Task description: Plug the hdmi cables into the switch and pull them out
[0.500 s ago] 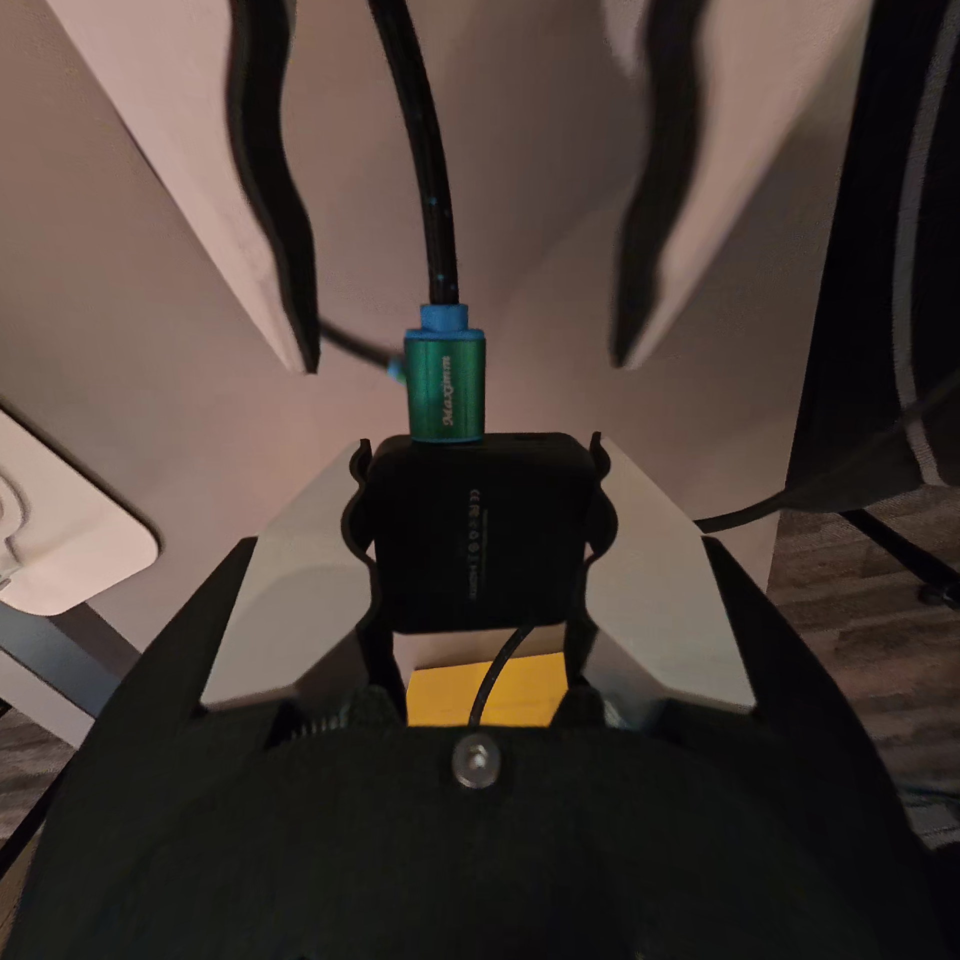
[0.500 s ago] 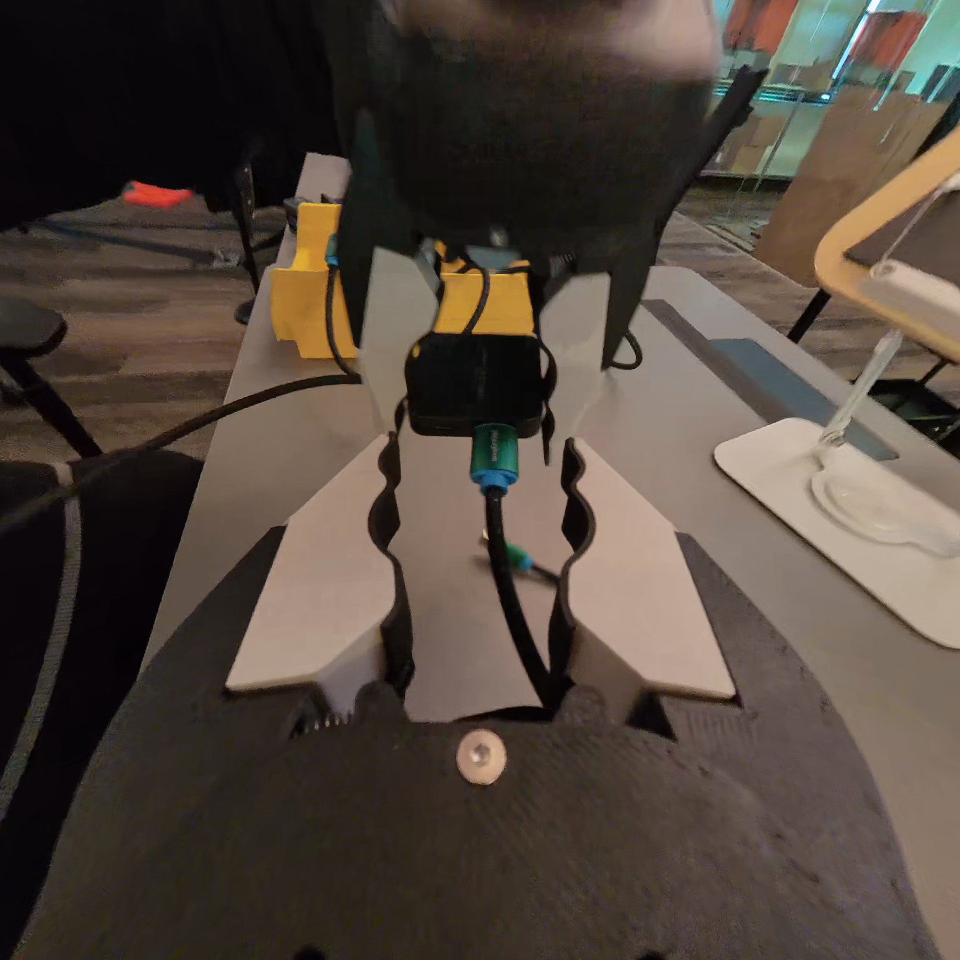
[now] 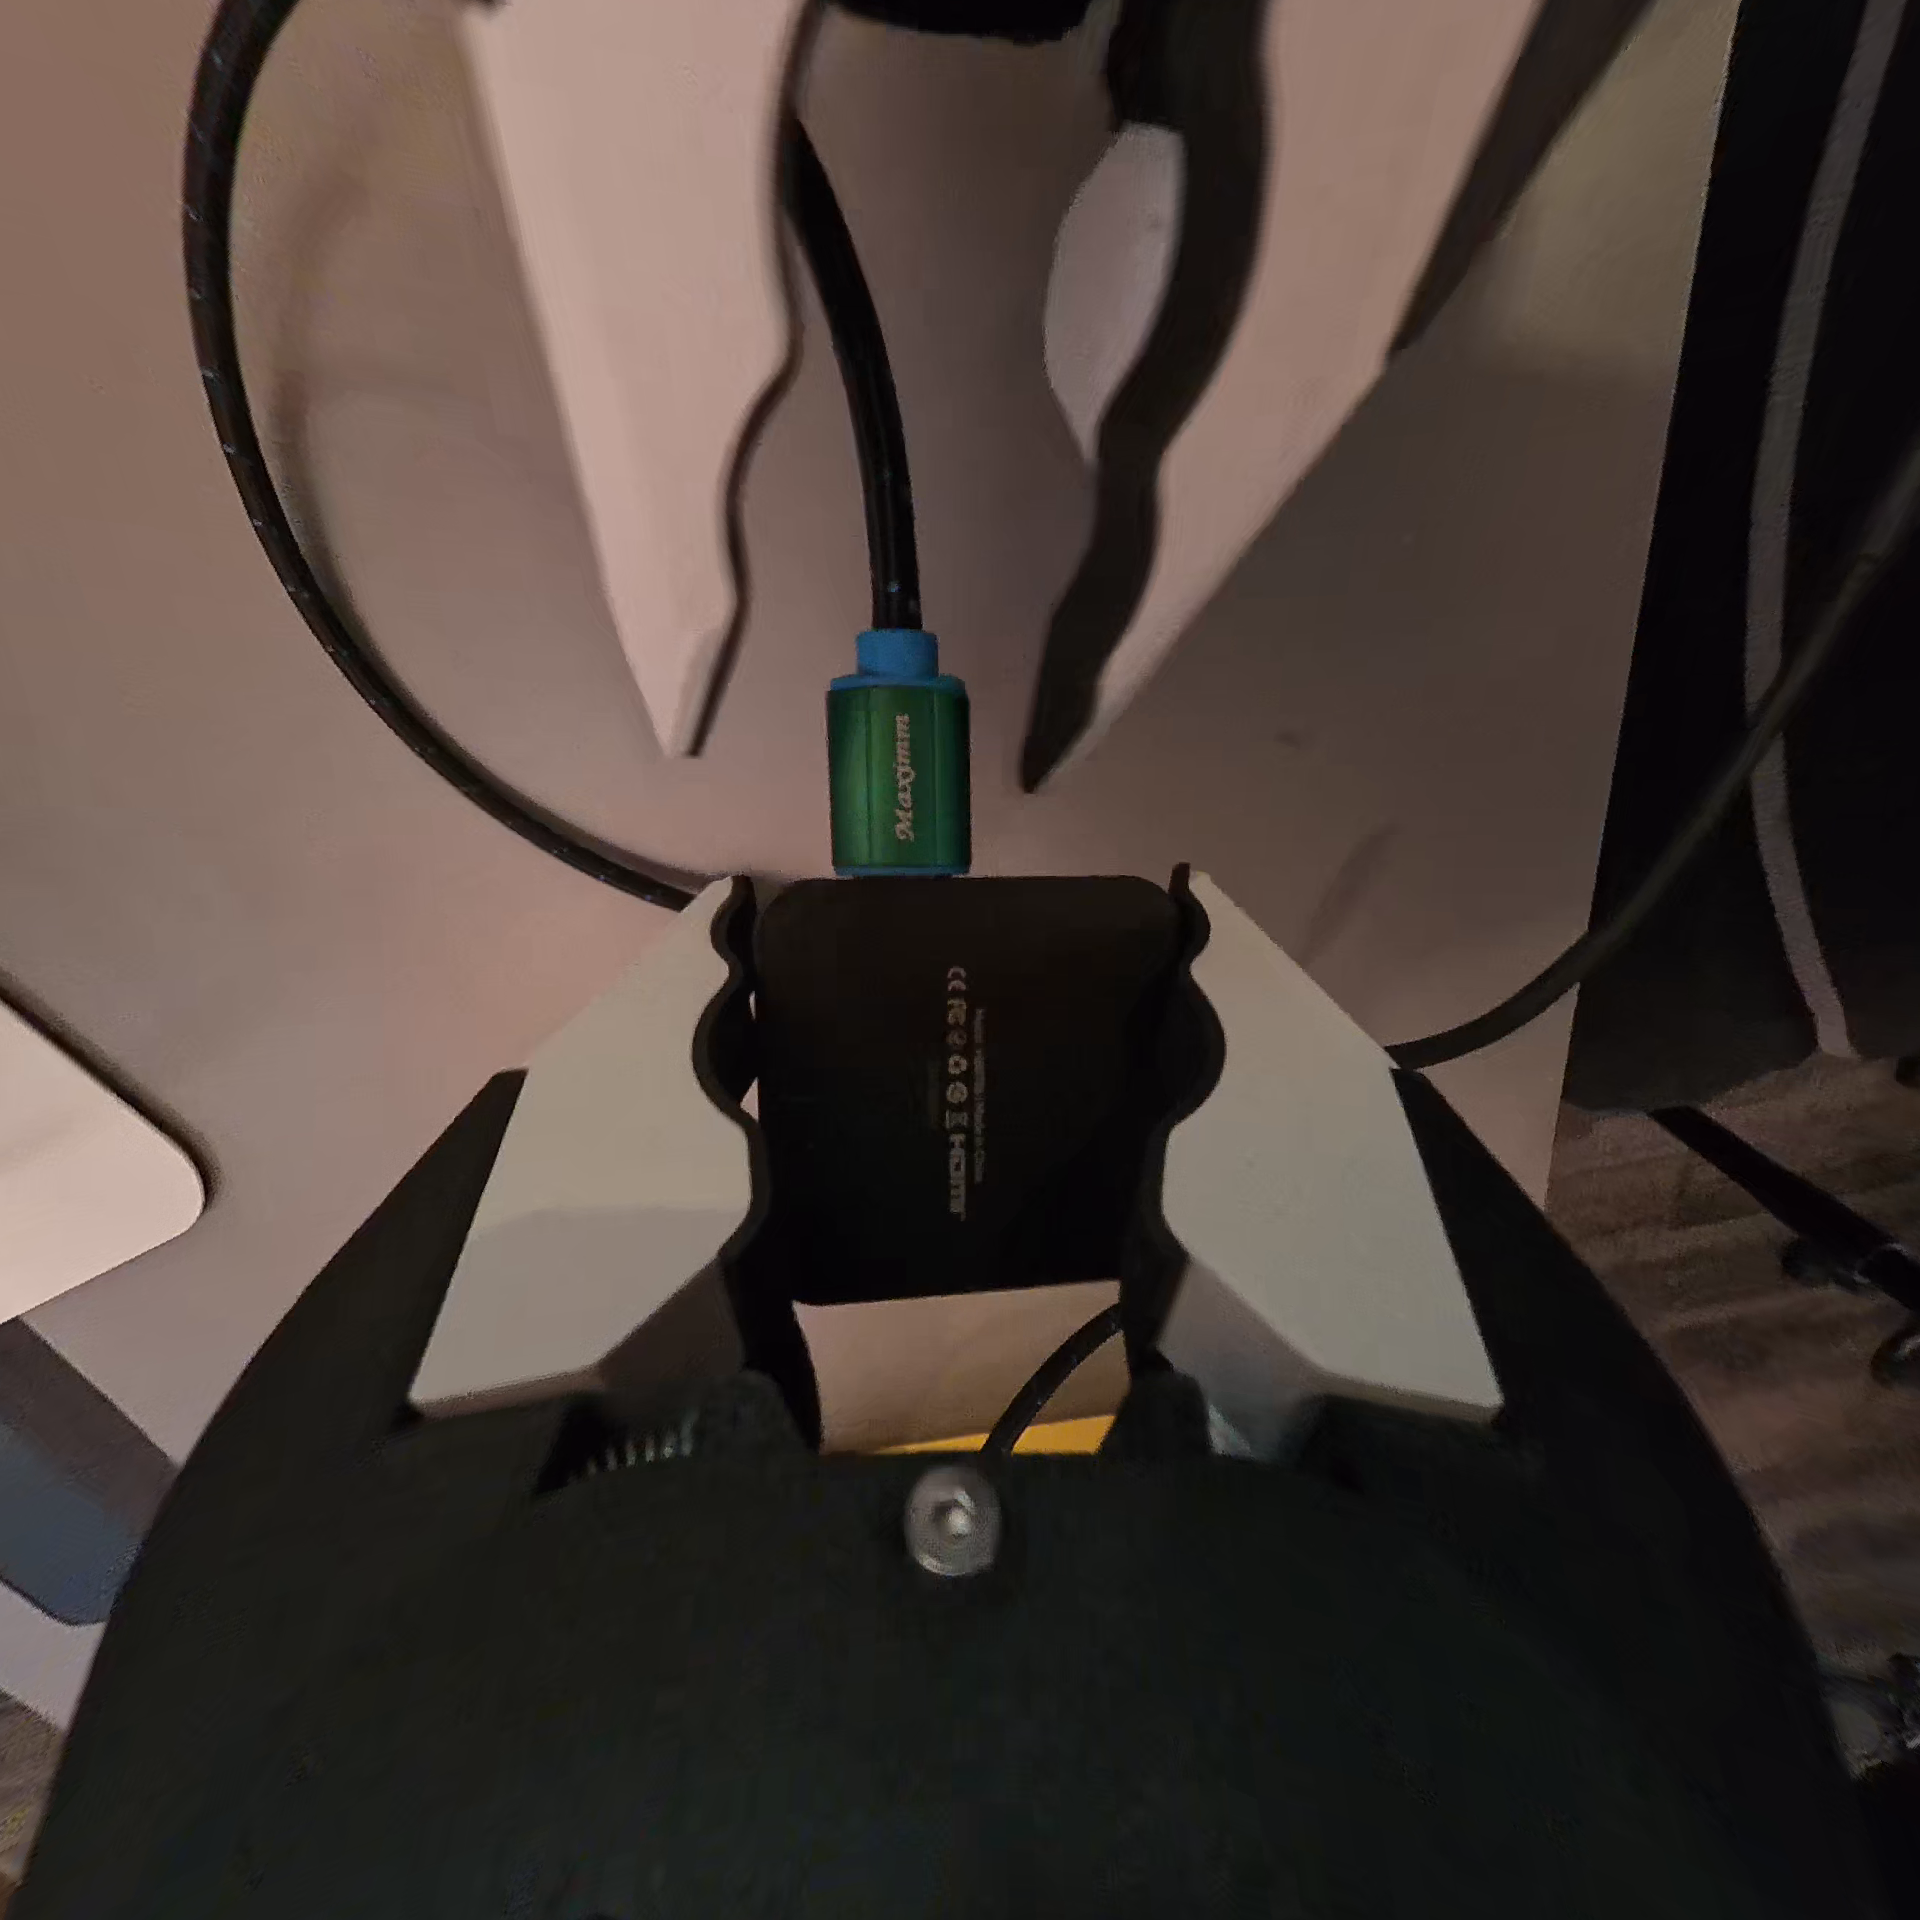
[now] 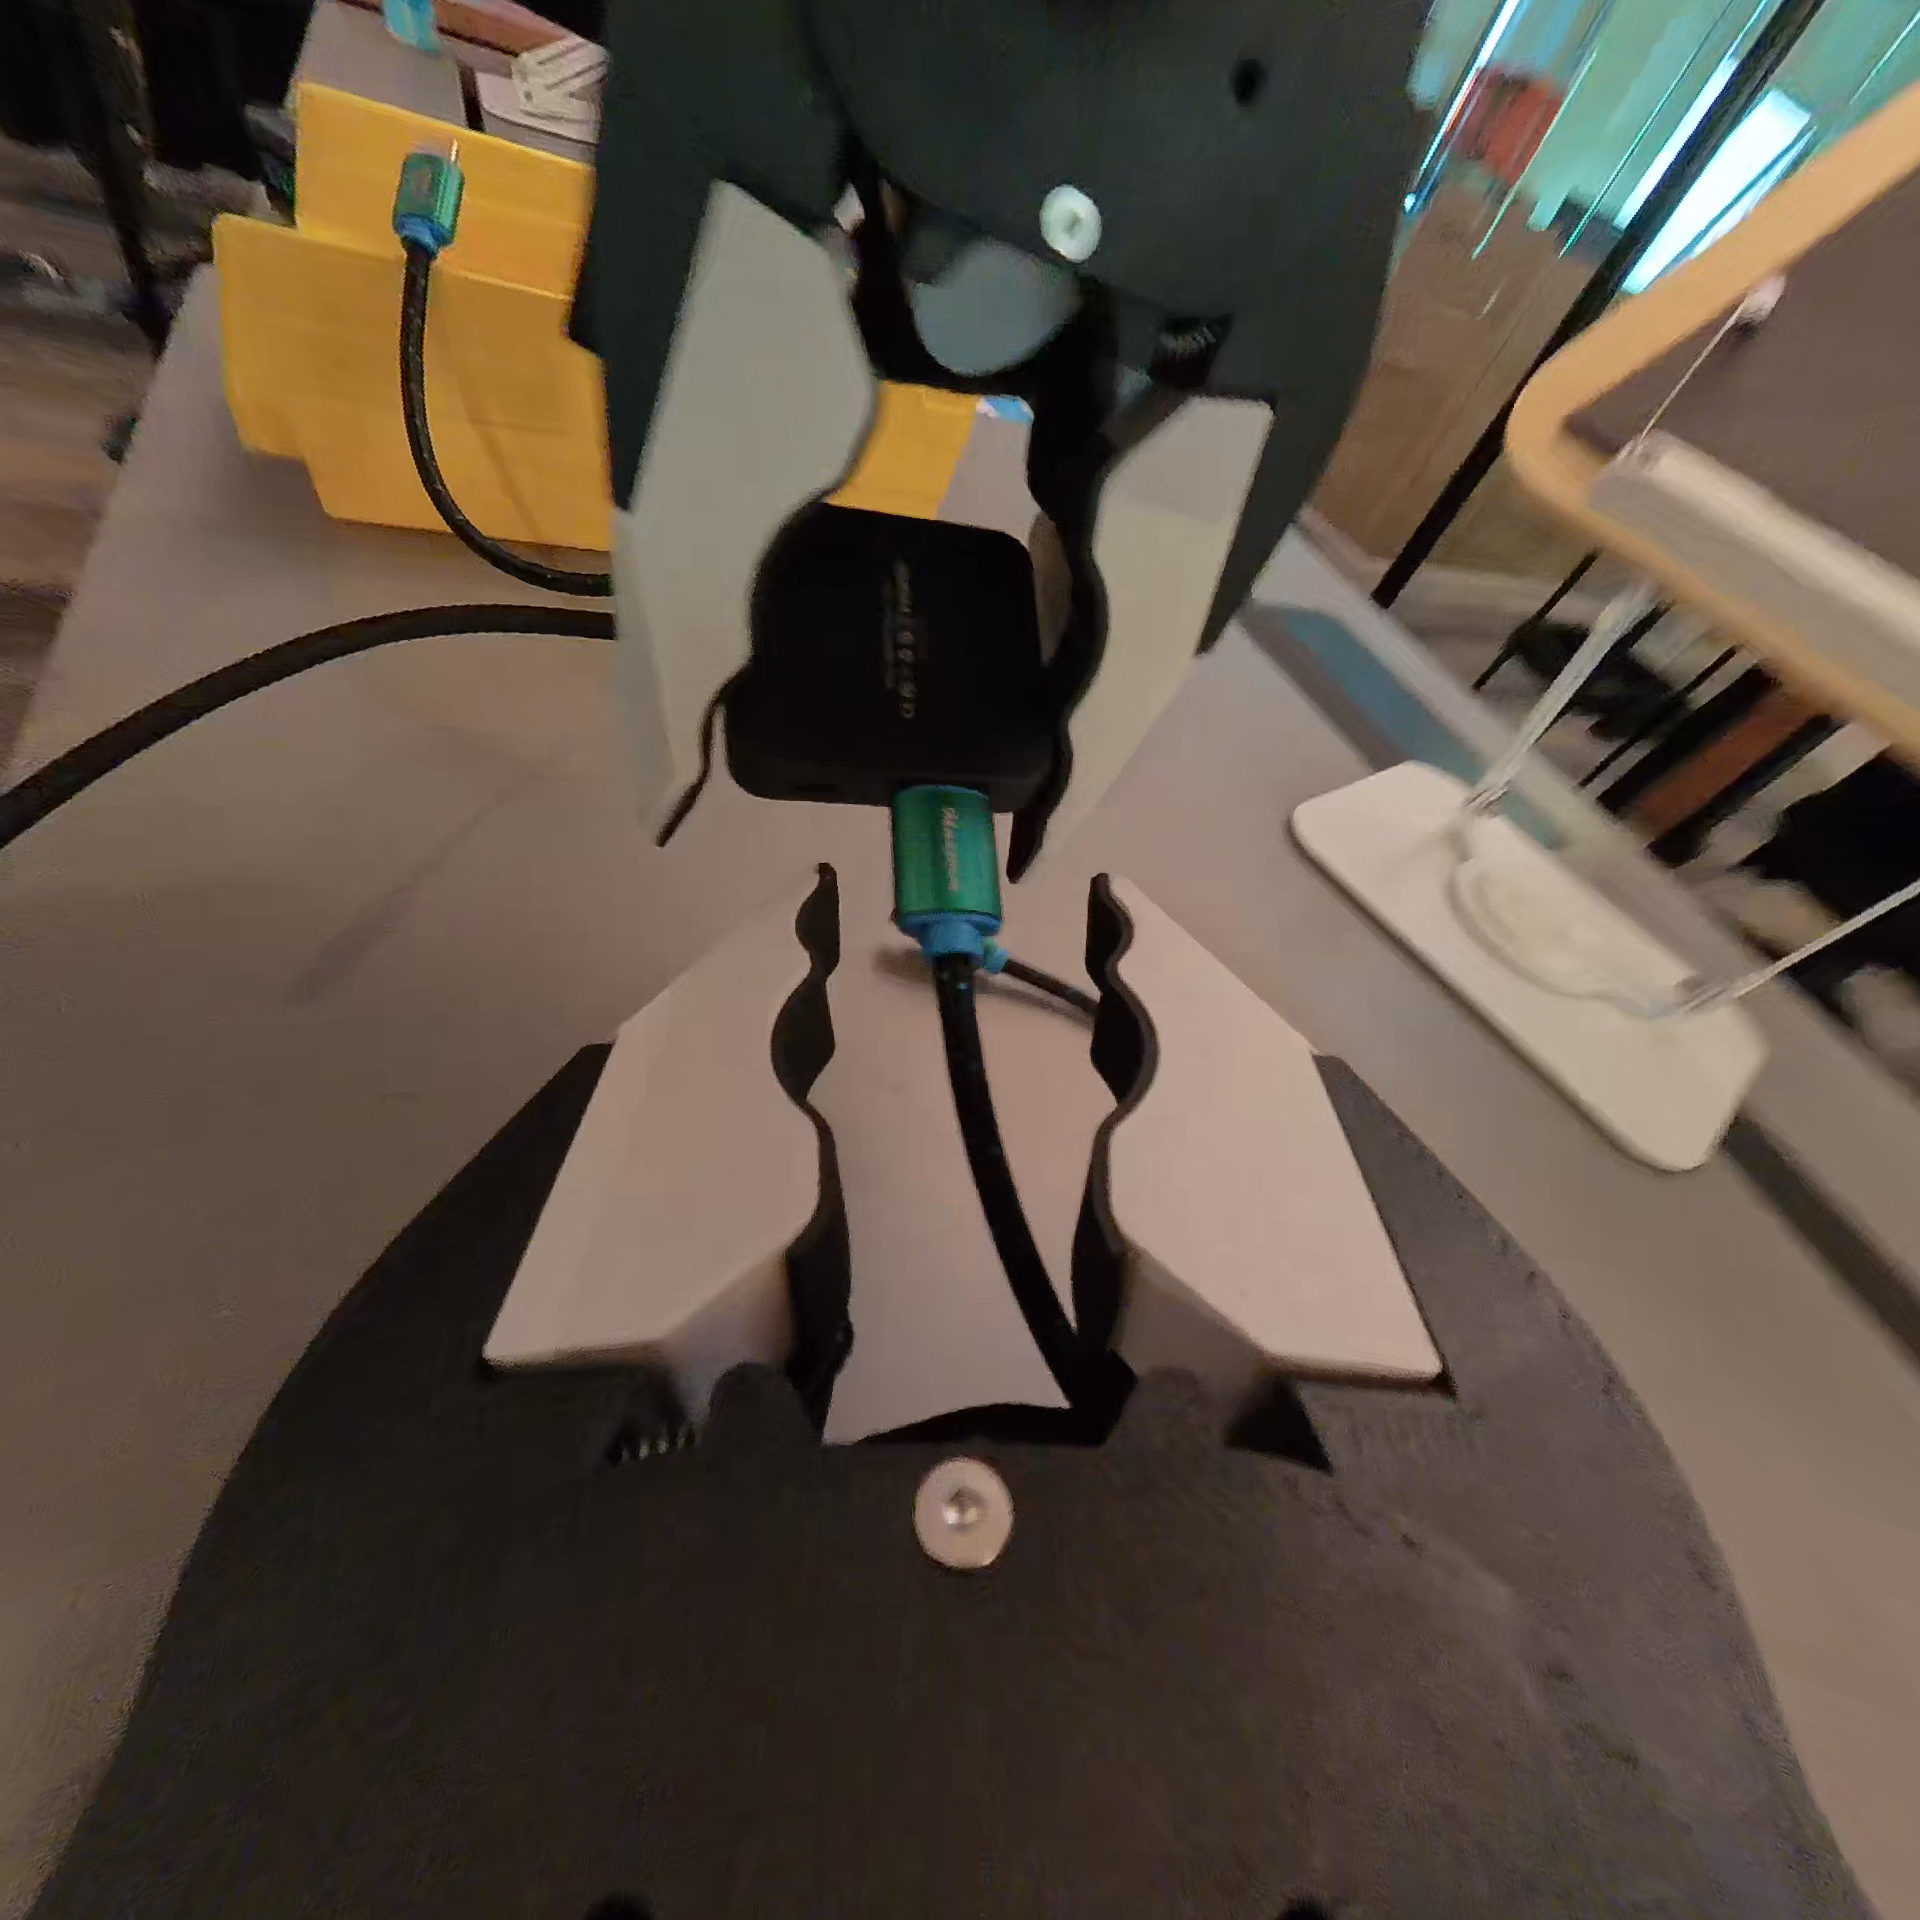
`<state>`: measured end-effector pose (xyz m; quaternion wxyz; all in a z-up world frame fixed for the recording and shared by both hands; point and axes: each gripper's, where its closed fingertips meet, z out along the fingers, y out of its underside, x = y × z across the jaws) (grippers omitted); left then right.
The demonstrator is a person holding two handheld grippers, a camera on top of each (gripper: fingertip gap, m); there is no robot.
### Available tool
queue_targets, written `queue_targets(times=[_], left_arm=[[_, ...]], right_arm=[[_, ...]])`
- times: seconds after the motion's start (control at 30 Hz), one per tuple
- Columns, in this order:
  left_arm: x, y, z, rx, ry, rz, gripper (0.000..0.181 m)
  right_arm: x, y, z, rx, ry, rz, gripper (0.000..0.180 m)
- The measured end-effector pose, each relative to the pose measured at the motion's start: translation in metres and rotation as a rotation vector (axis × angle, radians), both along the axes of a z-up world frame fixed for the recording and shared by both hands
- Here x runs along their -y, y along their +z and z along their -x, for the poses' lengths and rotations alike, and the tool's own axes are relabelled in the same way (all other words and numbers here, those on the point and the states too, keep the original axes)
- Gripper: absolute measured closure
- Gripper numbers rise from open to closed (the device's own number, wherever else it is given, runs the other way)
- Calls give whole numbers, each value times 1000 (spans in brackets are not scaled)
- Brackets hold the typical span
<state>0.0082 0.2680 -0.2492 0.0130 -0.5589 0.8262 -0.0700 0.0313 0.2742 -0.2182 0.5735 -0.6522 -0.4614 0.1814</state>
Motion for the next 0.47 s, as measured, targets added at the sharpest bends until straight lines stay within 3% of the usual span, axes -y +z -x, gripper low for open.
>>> queue_targets(times=[0.1,0.2,0.27,0.4,0.47], left_arm=[[-4,7,0,34,23,19,104],[-8,14,0,71,46,48,104],[-8,20,-2,98,60,76,104],[-8,21,-2,93,58,64,104],[-13,19,-1,78,69,36,105]], right_arm=[[25,37,5,-90,66,-179,148],[62,36,20,-119,293,-54,160],[64,13,24,-122,336,123,150],[21,-26,19,-132,132,218,125],[11,-22,23,-251,112,258,118]])
